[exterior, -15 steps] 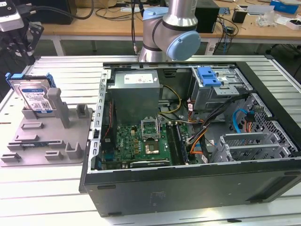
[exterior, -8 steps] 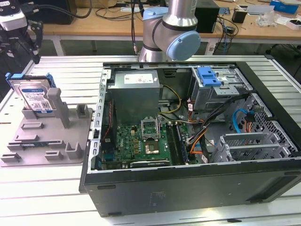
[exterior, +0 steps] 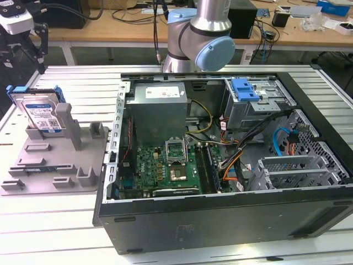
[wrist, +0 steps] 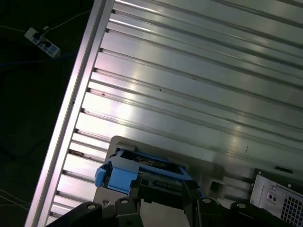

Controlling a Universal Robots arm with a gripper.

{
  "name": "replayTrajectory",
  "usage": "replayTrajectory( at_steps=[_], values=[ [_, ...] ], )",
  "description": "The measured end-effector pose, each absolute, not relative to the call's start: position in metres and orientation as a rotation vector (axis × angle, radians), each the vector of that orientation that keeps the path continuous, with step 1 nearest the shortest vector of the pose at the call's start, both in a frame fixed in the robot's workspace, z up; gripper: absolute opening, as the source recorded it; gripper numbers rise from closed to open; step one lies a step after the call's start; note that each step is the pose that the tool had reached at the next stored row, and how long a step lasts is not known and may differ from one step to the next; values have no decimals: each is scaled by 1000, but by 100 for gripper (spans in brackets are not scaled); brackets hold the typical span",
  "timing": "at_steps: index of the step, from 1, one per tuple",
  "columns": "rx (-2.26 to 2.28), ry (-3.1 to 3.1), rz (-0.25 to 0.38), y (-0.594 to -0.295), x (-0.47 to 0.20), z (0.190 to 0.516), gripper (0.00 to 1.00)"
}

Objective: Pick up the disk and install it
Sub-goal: 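Pick up the disk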

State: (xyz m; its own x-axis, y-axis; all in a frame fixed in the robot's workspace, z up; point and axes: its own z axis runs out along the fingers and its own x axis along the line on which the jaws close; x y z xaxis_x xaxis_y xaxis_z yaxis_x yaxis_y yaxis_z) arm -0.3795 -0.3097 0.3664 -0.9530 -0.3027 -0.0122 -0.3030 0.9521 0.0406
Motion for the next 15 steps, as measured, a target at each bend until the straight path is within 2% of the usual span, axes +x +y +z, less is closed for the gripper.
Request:
replayTrajectory(
  at_steps=[15],
  values=[
    [-997,2980,65,-310,-379,366,48]
  ],
)
